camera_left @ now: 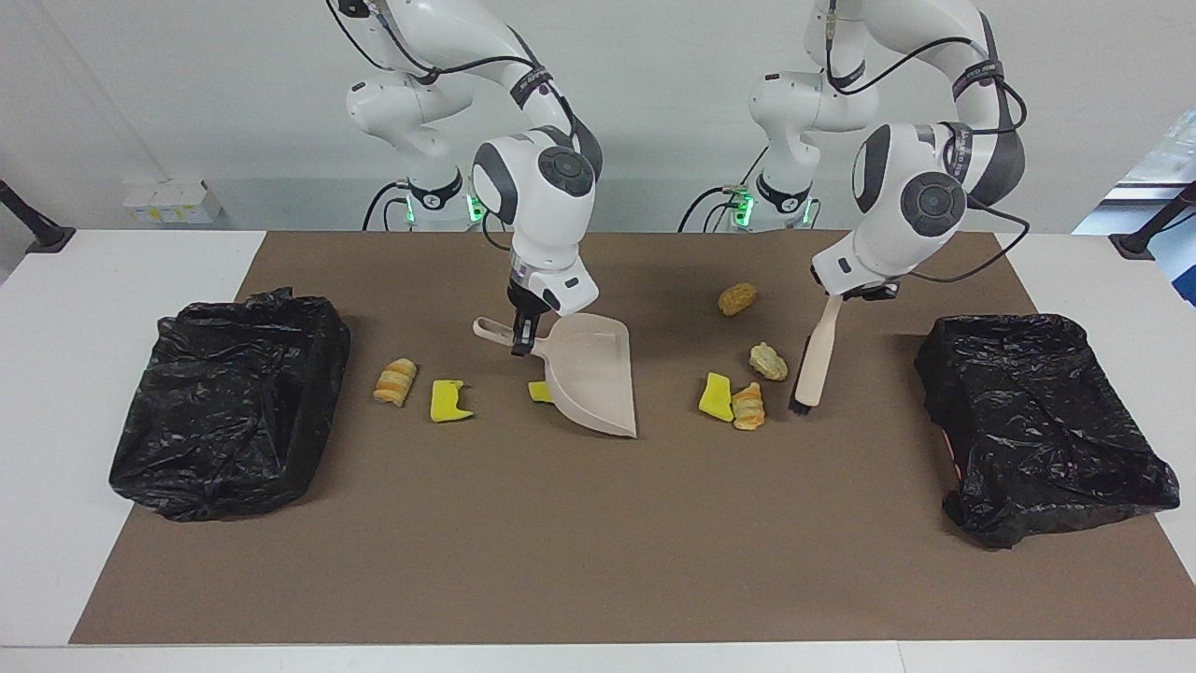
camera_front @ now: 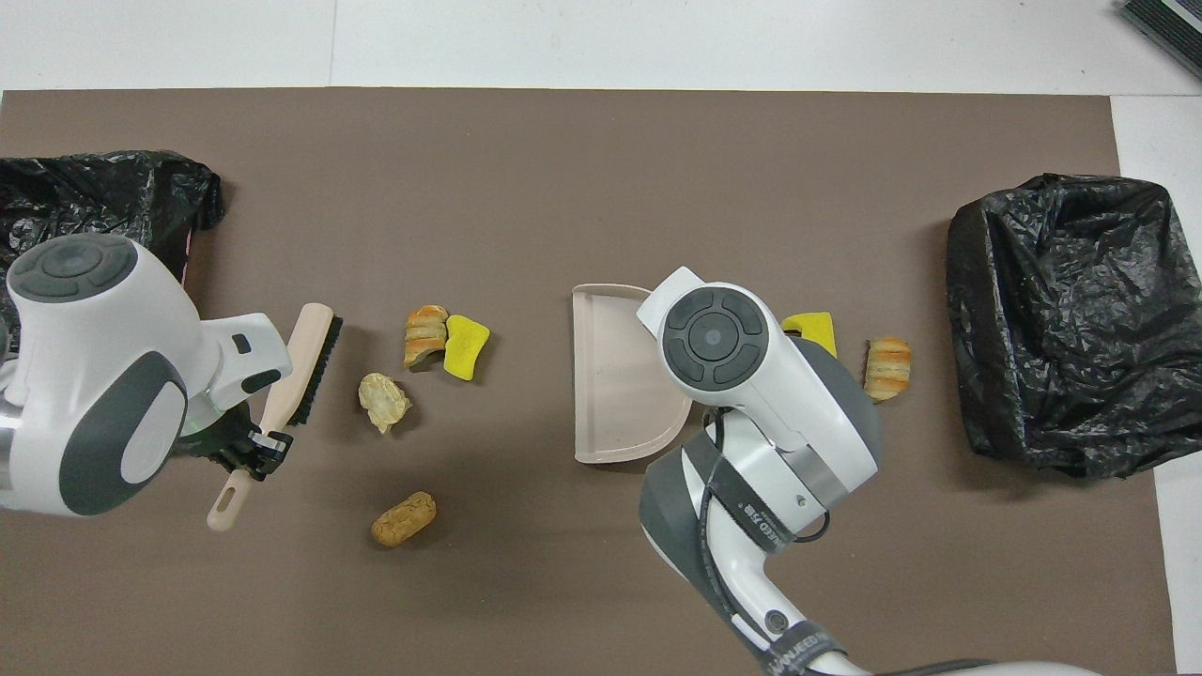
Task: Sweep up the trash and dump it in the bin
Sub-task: 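Sweep bread pieces toward the dustpan with the brush in the left gripper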
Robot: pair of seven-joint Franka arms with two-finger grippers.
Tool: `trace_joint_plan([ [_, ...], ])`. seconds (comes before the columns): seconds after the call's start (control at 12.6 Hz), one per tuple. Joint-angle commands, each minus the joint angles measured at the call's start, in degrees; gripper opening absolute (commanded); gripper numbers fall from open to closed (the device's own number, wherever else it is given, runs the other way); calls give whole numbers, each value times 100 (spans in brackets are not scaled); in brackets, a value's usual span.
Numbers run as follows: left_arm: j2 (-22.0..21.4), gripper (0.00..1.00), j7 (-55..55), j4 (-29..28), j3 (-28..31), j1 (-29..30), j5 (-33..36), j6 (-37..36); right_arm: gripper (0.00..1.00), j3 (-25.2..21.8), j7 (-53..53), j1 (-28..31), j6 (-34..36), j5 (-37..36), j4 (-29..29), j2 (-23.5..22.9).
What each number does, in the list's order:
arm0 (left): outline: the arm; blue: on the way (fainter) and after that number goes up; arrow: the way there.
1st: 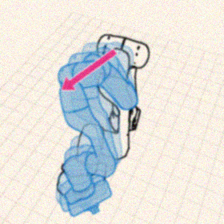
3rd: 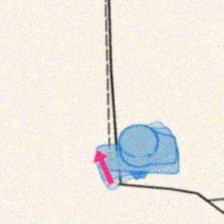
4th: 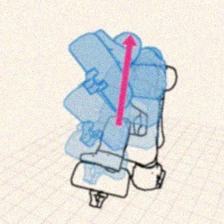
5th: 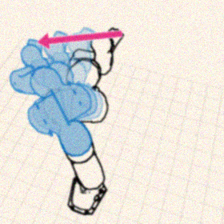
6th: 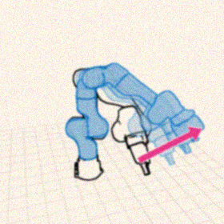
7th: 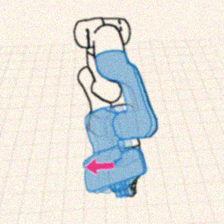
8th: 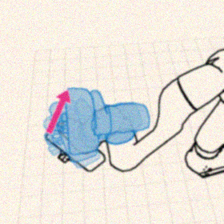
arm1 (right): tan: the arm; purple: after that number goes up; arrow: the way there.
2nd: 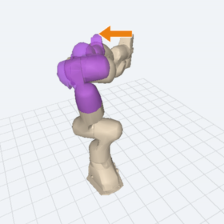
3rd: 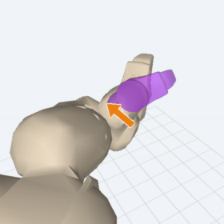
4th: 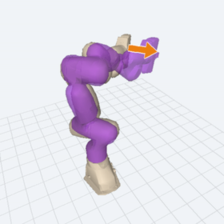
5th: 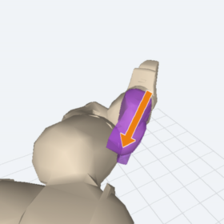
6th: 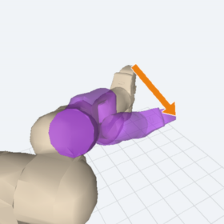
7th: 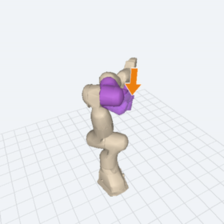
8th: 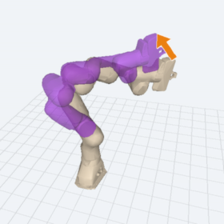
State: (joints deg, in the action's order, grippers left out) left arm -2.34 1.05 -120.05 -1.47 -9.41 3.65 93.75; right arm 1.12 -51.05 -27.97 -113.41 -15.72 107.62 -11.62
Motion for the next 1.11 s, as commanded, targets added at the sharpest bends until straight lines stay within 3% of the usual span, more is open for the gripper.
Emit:
trace_joint_plan([
  [0.0, -582, 0, -1252, -842, 59, -70, -58, 450, 0, 29, 157, -33, -67, -124, 84, -7],
  [0.4, -873, 0, -3004, -1336, 41, -333, -425, 512, 0, 29, 166, -33, -76, -133, 75, -16],
  [1.03, -3, 0, -2208, -1055, 33, -1168, -1435, 2251, 0, 28, 166, -33, -76, -133, 75, -16],
])
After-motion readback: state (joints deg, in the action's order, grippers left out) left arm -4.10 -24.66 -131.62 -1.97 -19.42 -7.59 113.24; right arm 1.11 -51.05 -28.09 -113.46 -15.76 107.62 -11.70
